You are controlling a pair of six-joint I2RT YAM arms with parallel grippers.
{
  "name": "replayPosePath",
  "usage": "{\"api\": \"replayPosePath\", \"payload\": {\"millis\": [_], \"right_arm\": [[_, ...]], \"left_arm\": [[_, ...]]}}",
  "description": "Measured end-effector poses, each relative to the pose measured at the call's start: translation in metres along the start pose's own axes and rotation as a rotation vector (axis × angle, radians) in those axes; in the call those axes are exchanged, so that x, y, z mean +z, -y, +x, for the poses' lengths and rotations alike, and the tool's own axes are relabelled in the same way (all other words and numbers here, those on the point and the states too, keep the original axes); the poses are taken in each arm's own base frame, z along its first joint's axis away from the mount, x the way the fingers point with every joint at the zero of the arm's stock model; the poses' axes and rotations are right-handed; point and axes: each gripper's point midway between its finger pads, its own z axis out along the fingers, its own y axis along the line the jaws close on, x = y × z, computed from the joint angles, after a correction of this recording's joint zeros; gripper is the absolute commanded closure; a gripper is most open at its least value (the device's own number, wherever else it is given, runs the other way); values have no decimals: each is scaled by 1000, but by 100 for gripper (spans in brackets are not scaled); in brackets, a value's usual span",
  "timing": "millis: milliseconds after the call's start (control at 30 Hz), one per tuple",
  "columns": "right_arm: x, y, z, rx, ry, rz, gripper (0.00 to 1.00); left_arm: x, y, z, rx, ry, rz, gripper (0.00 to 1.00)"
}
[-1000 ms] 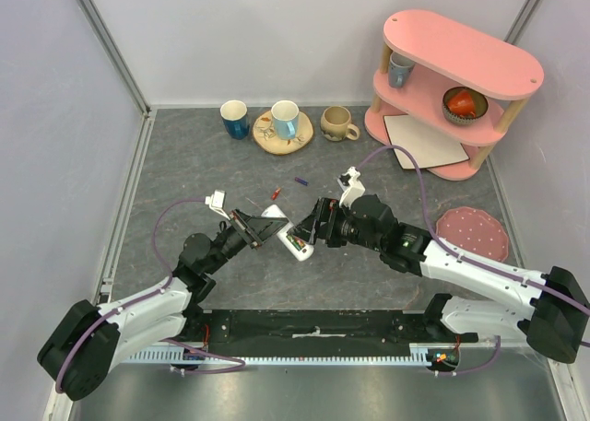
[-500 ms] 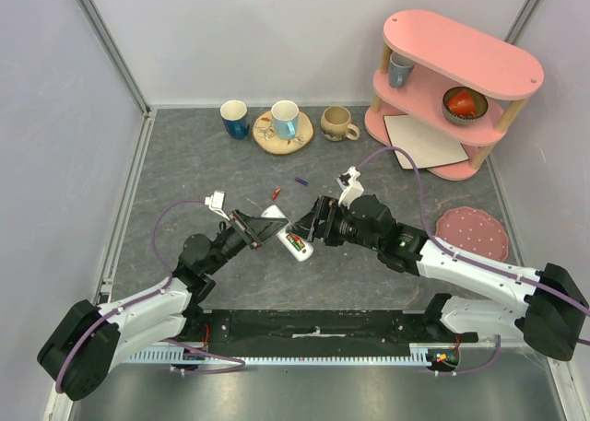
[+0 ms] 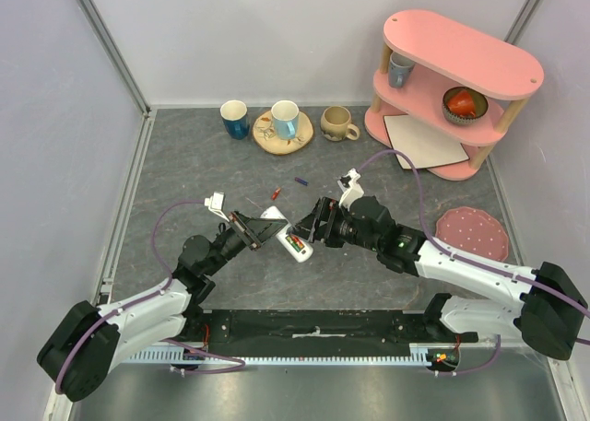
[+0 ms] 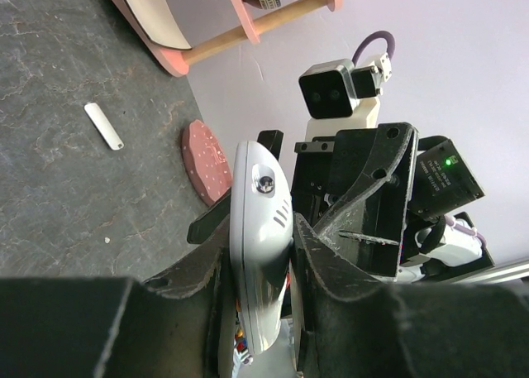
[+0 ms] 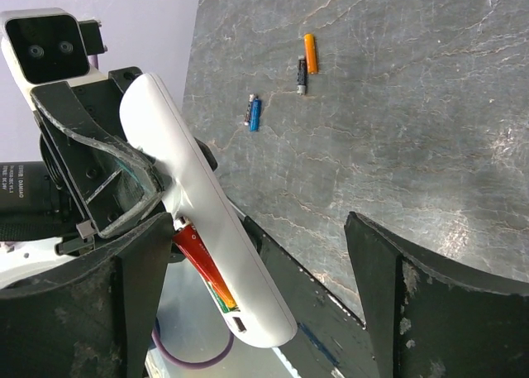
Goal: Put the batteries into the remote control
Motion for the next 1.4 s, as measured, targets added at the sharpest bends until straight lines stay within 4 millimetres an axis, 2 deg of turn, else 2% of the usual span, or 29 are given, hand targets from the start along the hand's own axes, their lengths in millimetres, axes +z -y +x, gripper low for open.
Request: {"api": "replayPosePath", "payload": {"millis": [1400], "right_arm": [[-2, 1, 9, 38, -8, -64, 17]], "left_arm": [[0, 2, 1, 6, -6, -3, 98]]}}
